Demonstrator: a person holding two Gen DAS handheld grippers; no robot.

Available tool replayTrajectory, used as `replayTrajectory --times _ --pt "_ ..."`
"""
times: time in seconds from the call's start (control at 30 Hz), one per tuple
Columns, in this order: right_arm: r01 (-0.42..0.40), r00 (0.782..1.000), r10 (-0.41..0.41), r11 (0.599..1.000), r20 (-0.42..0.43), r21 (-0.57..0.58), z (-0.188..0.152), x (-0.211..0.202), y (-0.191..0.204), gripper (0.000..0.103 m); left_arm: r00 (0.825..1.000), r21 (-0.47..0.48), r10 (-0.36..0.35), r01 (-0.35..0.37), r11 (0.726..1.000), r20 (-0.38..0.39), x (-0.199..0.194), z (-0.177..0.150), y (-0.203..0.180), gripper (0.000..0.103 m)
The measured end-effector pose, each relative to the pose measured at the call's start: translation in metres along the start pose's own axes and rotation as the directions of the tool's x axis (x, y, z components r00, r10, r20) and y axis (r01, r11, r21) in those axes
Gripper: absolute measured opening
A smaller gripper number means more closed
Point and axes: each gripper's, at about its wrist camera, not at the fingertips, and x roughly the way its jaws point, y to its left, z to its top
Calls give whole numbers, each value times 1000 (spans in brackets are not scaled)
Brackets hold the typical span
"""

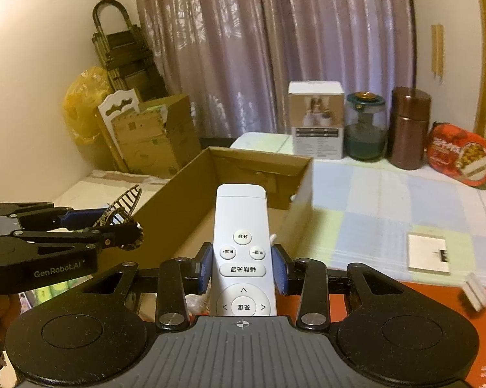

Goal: Organize rigid objects
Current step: 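Lower the lanyard into the box and open the left gripper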

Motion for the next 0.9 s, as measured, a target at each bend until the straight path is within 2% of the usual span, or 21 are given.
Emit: replayTrajectory --times 0.13,0.4,0.9 --pt "-4 1000 4 1000 -28 14 6 26 7 35 1000 8 -3 3 1000 -19 15 1 15 34" --pt "15 998 -13 1000 -62 27 12 60 11 35 999 40 -28 30 999 -47 45 -3 20 34" --pt "34 997 -31 999 -74 38 12 93 9 35 995 59 -42 48 997 -92 84 -11 20 34"
